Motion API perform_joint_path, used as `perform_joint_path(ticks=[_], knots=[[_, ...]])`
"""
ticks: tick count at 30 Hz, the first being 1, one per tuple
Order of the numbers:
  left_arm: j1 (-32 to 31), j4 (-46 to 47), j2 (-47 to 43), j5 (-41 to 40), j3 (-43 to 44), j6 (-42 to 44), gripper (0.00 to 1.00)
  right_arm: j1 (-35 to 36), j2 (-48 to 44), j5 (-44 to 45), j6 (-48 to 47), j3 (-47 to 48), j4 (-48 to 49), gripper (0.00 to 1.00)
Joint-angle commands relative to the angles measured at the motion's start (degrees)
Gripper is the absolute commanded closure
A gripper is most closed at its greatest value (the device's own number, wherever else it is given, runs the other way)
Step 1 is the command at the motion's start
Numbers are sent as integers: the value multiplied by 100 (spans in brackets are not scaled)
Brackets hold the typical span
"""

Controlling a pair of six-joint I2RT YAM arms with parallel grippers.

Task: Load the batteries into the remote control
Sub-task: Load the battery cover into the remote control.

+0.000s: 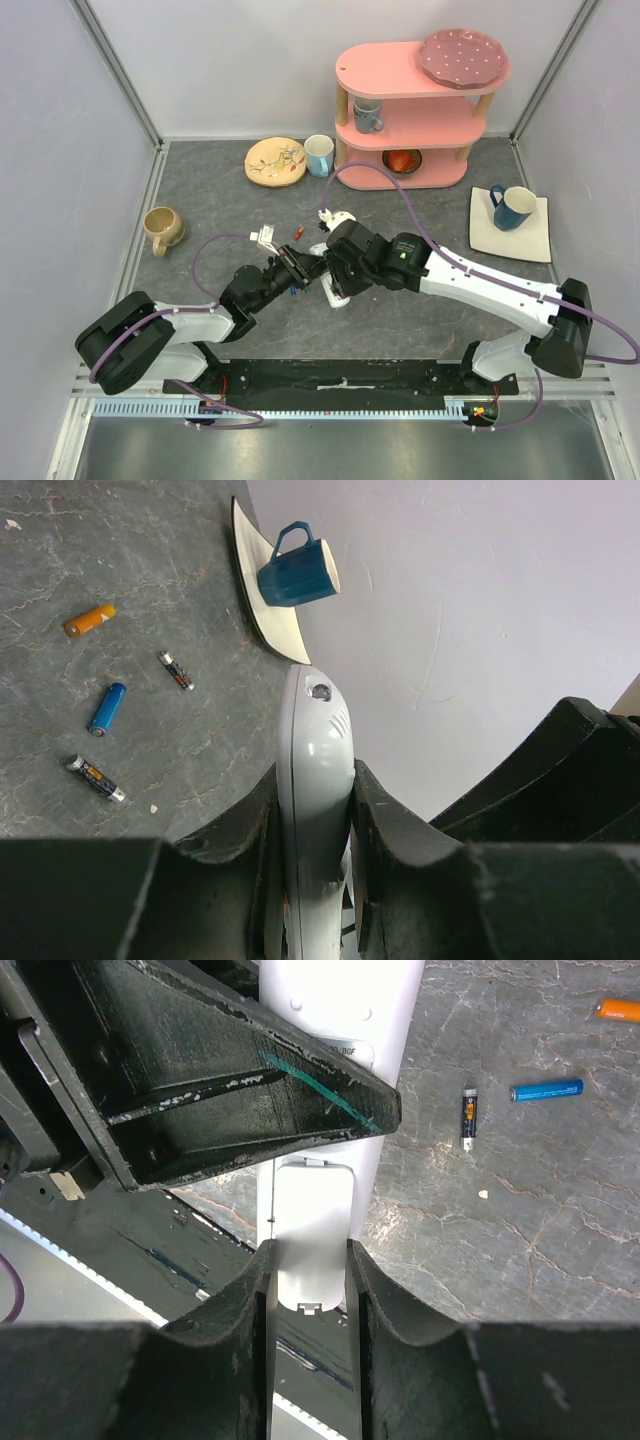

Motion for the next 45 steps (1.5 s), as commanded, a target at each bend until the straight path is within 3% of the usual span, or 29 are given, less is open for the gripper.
perform_joint_path(ticks=[1, 35, 38, 45], knots=[[-71, 487, 10, -92, 173, 195, 98, 42, 88, 49, 55, 126, 108, 100], [-177, 513, -245, 154, 164, 72, 98, 16, 457, 471, 161, 346, 160, 100], [-186, 584, -245, 172, 155, 20, 98, 16, 492, 471, 143, 363, 169, 97], [-194, 558, -333, 119, 112, 2, 98, 25, 475, 454, 82, 302, 169, 75]])
